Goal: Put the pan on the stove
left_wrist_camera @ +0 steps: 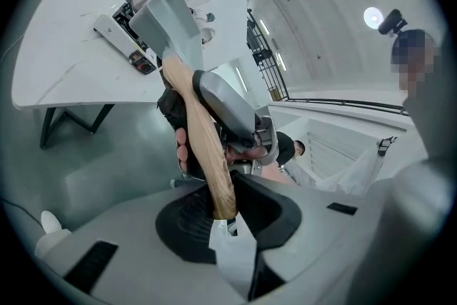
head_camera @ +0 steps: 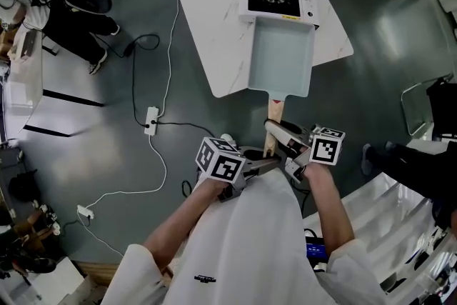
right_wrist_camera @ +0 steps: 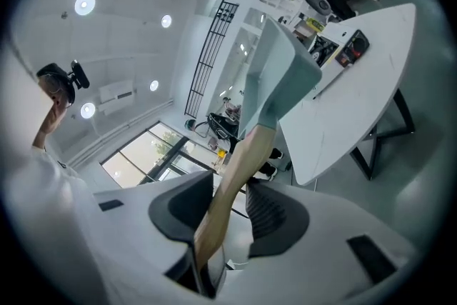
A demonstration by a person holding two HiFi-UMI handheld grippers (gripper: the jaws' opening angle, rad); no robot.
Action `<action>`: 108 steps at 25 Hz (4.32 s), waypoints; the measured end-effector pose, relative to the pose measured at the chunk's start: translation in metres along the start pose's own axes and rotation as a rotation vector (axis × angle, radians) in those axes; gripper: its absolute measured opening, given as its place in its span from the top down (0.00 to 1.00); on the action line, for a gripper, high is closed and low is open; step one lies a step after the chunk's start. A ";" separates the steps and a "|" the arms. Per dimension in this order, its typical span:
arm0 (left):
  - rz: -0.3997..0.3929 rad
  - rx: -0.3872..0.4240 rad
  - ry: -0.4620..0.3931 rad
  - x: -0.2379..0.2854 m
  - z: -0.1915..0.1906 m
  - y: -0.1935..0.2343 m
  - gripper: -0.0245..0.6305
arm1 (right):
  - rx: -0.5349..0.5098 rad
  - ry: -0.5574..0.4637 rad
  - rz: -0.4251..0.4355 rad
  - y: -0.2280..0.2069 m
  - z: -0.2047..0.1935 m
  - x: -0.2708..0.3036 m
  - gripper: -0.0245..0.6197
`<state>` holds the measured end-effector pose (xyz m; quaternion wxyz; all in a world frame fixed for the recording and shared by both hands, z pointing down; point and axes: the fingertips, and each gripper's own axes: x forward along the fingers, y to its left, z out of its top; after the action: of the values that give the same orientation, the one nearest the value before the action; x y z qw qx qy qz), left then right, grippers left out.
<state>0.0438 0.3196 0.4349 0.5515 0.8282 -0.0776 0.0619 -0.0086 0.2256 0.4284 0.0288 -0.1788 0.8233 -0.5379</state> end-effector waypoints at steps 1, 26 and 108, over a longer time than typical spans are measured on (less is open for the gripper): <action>-0.008 0.002 0.008 -0.005 0.003 0.002 0.85 | 0.000 -0.011 -0.008 0.000 0.002 0.006 0.73; -0.014 -0.002 -0.001 0.004 0.170 0.062 0.85 | -0.006 0.008 0.026 -0.054 0.160 0.067 0.73; 0.225 -0.128 -0.311 0.016 0.356 0.221 0.33 | 0.018 0.037 -0.183 -0.246 0.326 0.092 0.38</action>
<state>0.0222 -0.0937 0.5010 0.5741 0.7772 -0.2576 -0.0105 0.0487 -0.1777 0.5257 -0.0340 -0.2428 0.7992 -0.5489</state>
